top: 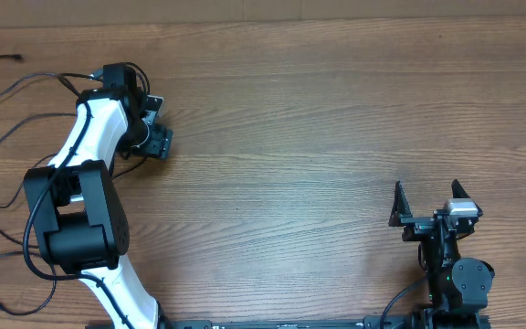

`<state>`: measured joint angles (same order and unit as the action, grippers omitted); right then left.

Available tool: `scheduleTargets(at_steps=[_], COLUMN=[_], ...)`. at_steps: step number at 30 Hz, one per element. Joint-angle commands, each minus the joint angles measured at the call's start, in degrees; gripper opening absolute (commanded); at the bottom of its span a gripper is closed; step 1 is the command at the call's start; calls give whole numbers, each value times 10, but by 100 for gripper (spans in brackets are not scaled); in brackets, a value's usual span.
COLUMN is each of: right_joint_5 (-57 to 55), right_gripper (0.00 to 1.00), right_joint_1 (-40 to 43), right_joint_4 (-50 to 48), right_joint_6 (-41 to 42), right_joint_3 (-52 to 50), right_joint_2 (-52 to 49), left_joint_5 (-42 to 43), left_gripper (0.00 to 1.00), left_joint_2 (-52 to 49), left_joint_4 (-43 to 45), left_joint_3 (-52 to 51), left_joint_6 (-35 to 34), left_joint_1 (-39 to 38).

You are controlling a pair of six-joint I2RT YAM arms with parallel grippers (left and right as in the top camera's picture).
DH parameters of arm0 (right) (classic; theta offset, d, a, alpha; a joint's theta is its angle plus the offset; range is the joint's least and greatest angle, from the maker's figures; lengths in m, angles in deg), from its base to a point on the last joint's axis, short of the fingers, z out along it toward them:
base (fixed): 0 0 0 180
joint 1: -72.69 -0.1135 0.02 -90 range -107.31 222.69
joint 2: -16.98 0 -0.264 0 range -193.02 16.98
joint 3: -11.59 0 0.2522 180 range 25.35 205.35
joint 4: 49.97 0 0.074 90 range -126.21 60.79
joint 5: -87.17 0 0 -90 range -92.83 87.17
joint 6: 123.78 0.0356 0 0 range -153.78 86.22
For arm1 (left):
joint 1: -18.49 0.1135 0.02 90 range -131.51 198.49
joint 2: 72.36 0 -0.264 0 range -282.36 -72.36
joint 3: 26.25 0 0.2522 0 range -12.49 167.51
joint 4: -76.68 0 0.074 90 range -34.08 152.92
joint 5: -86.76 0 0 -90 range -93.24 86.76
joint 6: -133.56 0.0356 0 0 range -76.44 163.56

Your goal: Untangle cables

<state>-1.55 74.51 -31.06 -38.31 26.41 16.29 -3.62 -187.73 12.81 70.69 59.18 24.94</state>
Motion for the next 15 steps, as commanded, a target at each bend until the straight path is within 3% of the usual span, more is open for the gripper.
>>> scheduleTargets(at_steps=[1, 6, 9, 11, 13, 15], right_joint_5=[1, 1, 1, 1, 1, 1], right_gripper=[100, 100, 100, 100, 100, 100], right_joint_1=[1, 1, 1, 1, 1, 1], right_joint_4=[-3, -3, -3, -3, -3, -3], right_joint_6=[2, 2, 2, 2, 2, 2], right_joint_3=[-6, -6, -6, -6, -6, -6], right_joint_2=[5, 5, 5, 5, 5, 5], left_joint_5=[-36, -46, -45, -45, -45, -45], left_gripper=[74, 72, 56, 53, 41, 36], left_joint_2=[-5, -5, -5, -5, -5, -5], left_joint_4=[0, 21, 35, 38, 38, 36], left_joint_3=[-7, -38, -59, -66, -71, -72], left_joint_6=[16, 16, 16, 16, 15, 7], left_joint_1=[4, 13, 18, 19, 20, 22])
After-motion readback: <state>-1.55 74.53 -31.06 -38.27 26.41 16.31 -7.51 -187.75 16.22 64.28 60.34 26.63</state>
